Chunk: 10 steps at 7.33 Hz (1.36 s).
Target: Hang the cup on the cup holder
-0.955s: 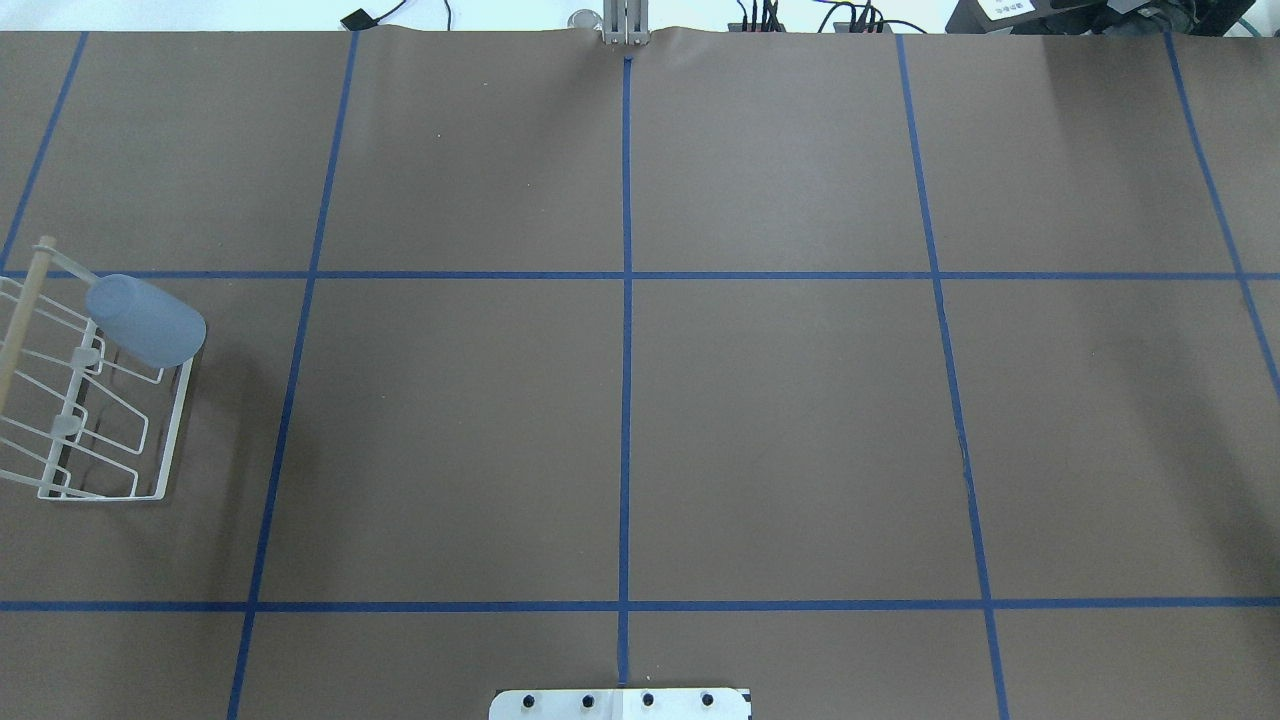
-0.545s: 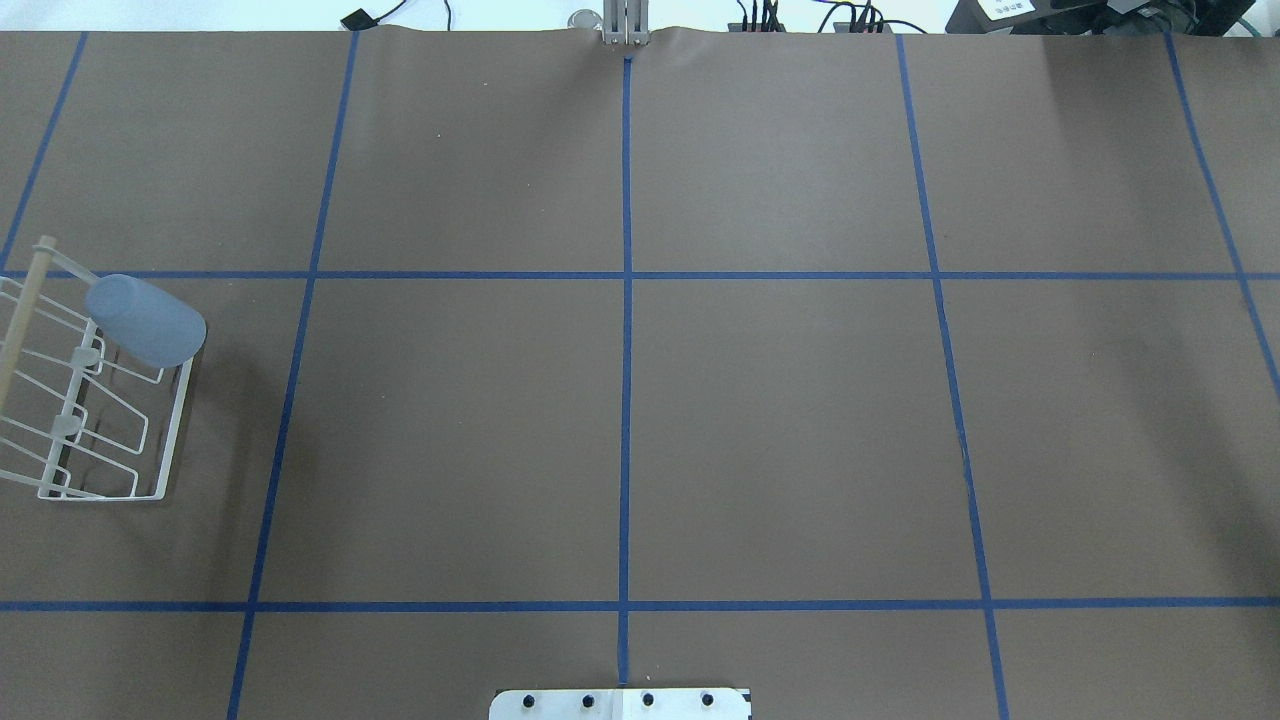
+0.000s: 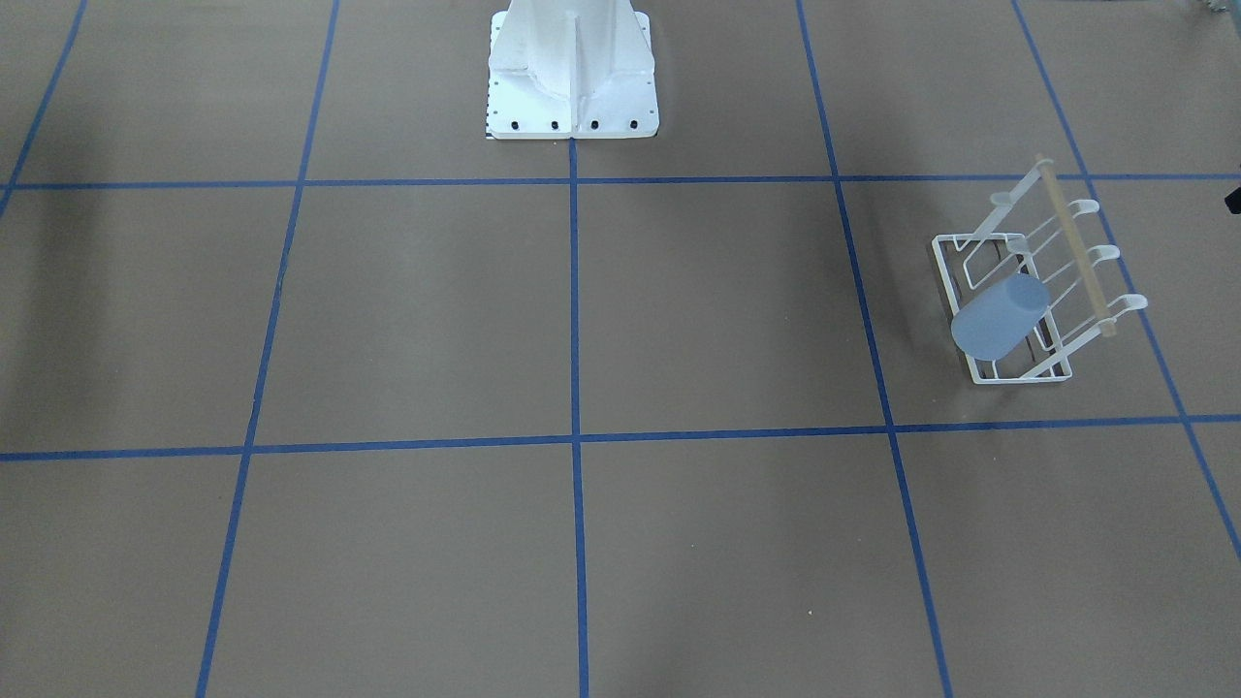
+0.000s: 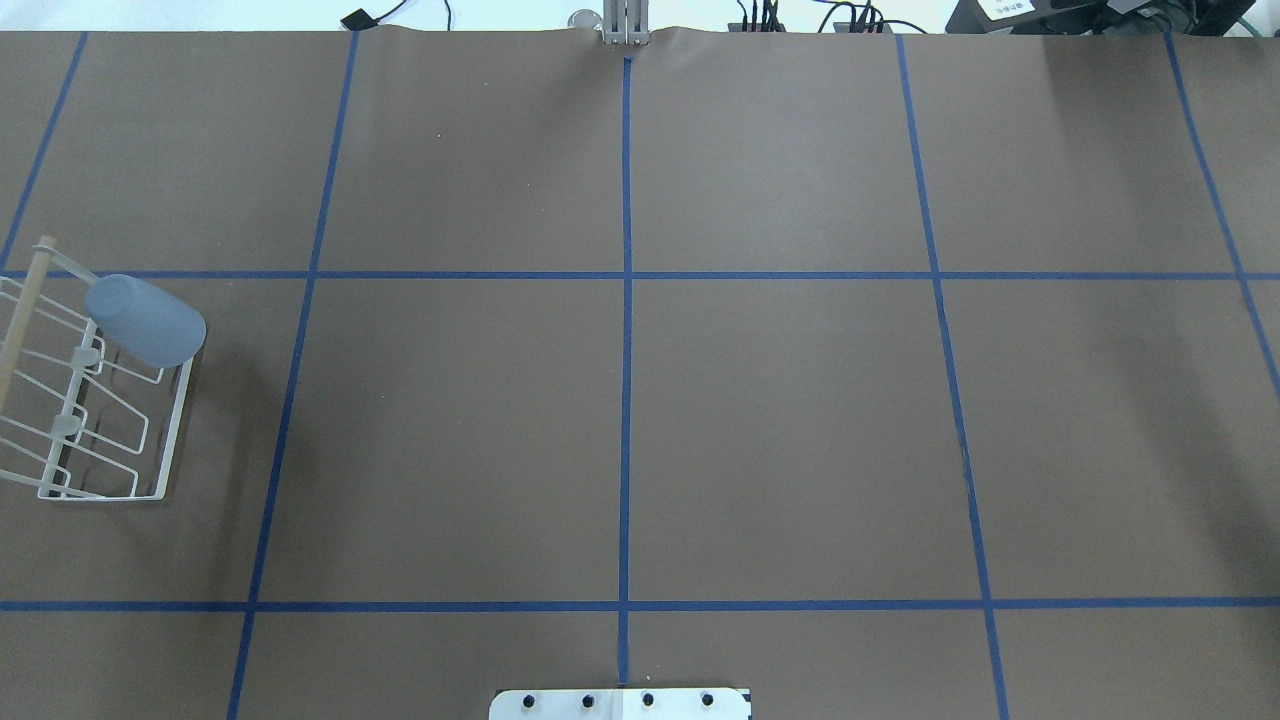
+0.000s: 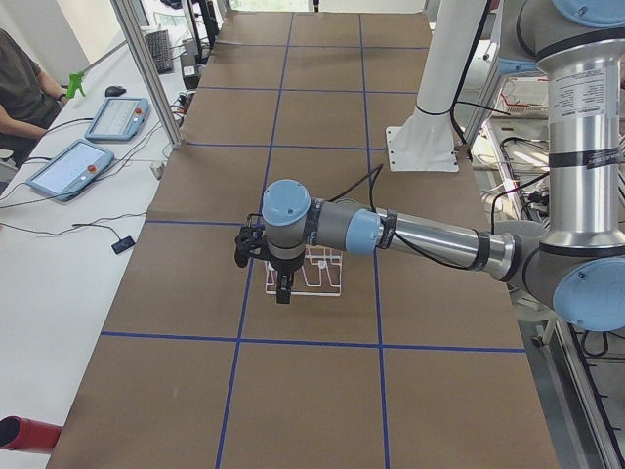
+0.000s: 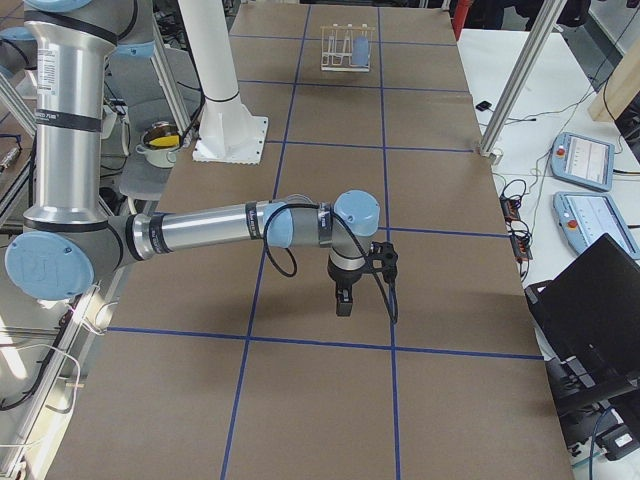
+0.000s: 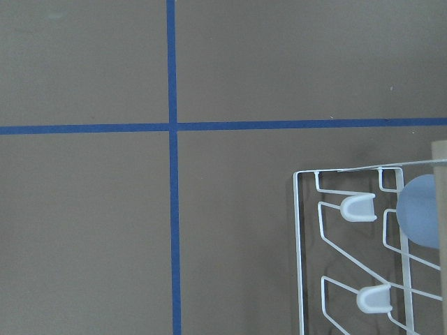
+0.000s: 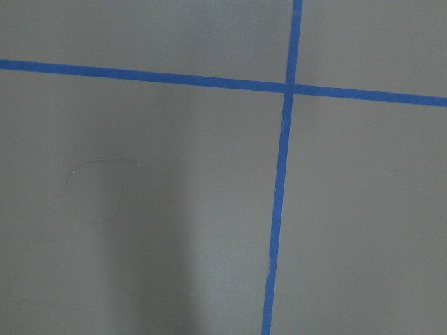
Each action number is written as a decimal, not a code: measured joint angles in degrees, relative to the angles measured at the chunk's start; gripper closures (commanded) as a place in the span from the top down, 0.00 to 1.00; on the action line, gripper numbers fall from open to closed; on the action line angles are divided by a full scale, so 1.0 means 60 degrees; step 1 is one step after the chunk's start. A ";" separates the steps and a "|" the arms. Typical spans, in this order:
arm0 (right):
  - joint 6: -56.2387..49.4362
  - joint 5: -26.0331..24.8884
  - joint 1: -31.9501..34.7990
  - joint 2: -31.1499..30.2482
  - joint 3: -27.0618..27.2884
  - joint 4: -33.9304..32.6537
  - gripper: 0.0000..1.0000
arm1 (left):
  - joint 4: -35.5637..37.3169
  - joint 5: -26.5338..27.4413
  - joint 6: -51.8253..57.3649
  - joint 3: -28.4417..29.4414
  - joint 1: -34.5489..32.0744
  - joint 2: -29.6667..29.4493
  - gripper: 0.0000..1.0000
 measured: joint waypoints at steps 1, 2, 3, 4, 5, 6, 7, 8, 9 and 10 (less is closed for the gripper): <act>0.0000 0.0017 -0.0004 0.0029 0.0031 0.0000 1.00 | -0.0001 -0.0017 0.0000 0.0000 0.0000 -0.0002 0.98; 0.0000 0.0030 -0.0003 0.0097 0.0045 0.0003 1.00 | -0.0004 -0.0027 0.0001 -0.0005 0.0000 -0.0008 0.98; -0.0003 0.0036 -0.0002 0.0208 0.0023 0.0009 1.00 | -0.0010 -0.0032 0.0001 -0.0014 0.0000 -0.0012 0.98; -0.0006 0.0035 -0.0002 0.0311 0.0012 0.0013 1.00 | -0.0013 -0.0034 0.0001 -0.0025 0.0000 -0.0013 0.98; -0.0004 0.0029 -0.0004 0.0390 0.0011 0.0014 1.00 | -0.0022 -0.0038 0.0001 -0.0033 0.0000 -0.0014 0.98; -0.0001 0.0028 -0.0005 0.0461 -0.0002 0.0012 1.00 | -0.0034 -0.0040 0.0001 -0.0046 0.0000 -0.0014 0.98; 0.0003 0.0034 -0.0005 0.0509 -0.0040 0.0009 1.00 | -0.0041 -0.0045 0.0004 -0.0063 0.0000 -0.0019 0.98; 0.0009 0.0037 -0.0006 0.0528 -0.0113 0.0008 1.00 | -0.0128 -0.0051 0.0001 -0.0083 0.0000 -0.0036 0.98; 0.0016 0.0038 -0.0006 0.0534 -0.0193 0.0004 1.00 | -0.0388 -0.0052 -0.0033 -0.0089 0.0000 -0.0082 0.98; 0.0017 0.0049 -0.0006 0.0535 -0.0242 0.0002 1.00 | -0.0685 -0.0033 -0.0073 -0.0080 0.0000 -0.0202 0.98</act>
